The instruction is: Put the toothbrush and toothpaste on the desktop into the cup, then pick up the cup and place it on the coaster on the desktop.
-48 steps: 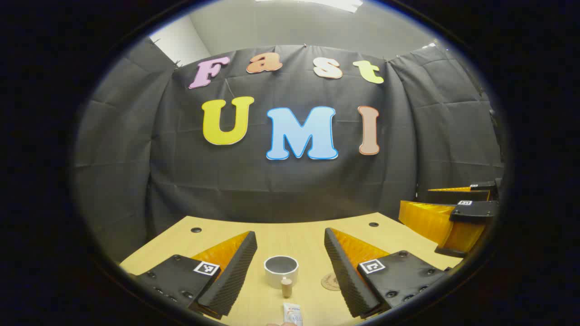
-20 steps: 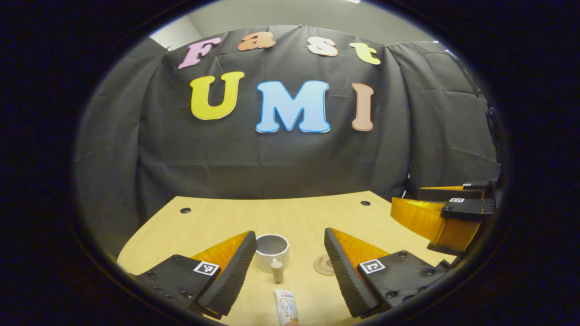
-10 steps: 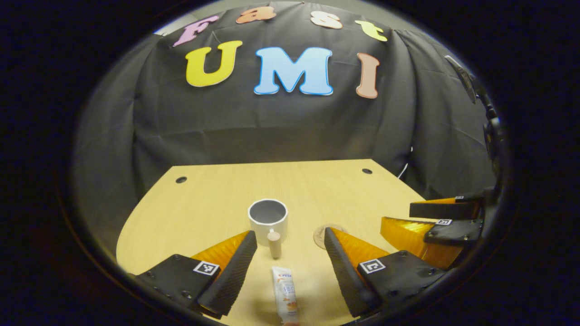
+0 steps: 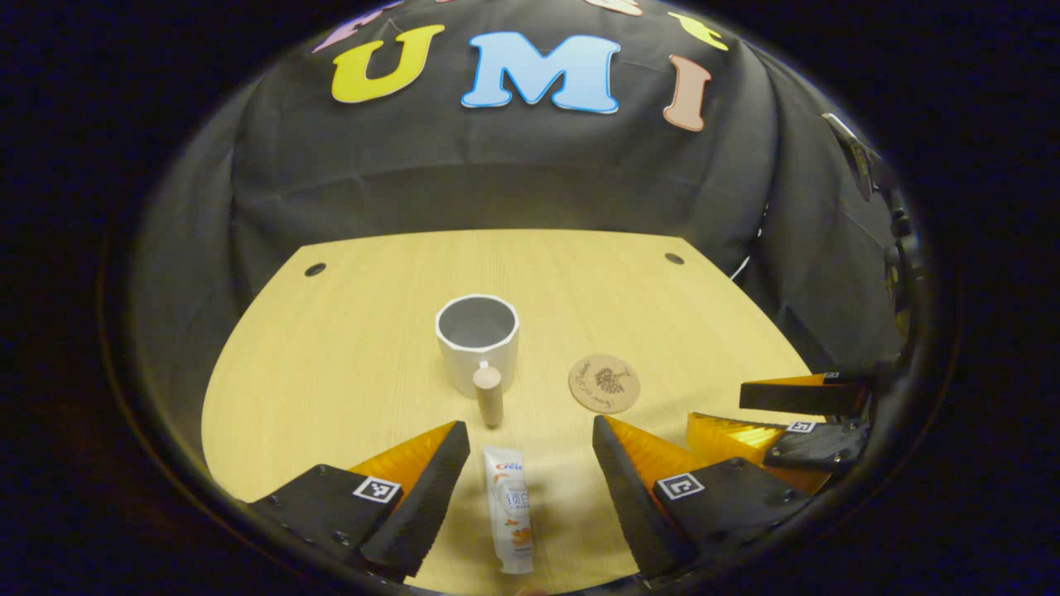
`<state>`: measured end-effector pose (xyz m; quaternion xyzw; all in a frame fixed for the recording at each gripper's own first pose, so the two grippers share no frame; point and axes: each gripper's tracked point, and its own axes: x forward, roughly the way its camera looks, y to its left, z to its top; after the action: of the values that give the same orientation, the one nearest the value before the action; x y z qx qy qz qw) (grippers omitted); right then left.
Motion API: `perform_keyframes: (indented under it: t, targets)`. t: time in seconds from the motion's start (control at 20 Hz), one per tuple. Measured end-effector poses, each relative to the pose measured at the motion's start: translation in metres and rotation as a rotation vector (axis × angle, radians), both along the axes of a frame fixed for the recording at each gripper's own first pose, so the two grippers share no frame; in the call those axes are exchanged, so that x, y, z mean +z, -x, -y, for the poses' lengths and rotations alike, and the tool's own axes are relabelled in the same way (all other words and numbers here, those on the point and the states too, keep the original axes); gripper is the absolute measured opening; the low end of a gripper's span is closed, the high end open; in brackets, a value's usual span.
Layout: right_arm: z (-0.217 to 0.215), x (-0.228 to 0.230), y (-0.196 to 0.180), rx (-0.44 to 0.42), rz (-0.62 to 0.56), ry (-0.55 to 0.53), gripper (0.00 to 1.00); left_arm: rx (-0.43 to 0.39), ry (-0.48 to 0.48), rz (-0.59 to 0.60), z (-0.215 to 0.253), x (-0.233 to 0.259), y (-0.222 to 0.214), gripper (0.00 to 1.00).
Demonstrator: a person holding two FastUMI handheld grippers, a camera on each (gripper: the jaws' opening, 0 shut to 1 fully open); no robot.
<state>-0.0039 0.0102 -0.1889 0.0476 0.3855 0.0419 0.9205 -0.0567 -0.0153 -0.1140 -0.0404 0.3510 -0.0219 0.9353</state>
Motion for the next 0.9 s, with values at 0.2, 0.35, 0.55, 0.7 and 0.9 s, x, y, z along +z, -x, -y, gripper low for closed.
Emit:
perform_keyframes:
  t: [0.2, 0.35, 0.55, 0.7, 0.9]
  targets:
    - [-0.007, -0.024, 0.006, 0.026, -0.103, -0.012, 0.92, 0.032, 0.035, -0.122, -0.004, -0.019, 0.008, 0.95]
    - [-0.009, -0.036, 0.011, 0.037, -0.165, -0.011, 0.92, 0.046, 0.036, -0.240, -0.009, -0.049, 0.020, 0.98]
    - [-0.009, -0.056, 0.017, 0.036, -0.251, 0.001, 0.92, 0.052, 0.031, -0.339, -0.011, -0.059, 0.032, 0.99]
    - [-0.012, -0.070, 0.024, 0.039, -0.313, -0.010, 0.92, 0.044, 0.038, -0.403, -0.005, -0.076, 0.041, 0.98]
    - [-0.016, -0.082, 0.030, 0.054, -0.366, -0.011, 0.93, 0.033, 0.047, -0.483, 0.004, -0.096, 0.050, 0.96]
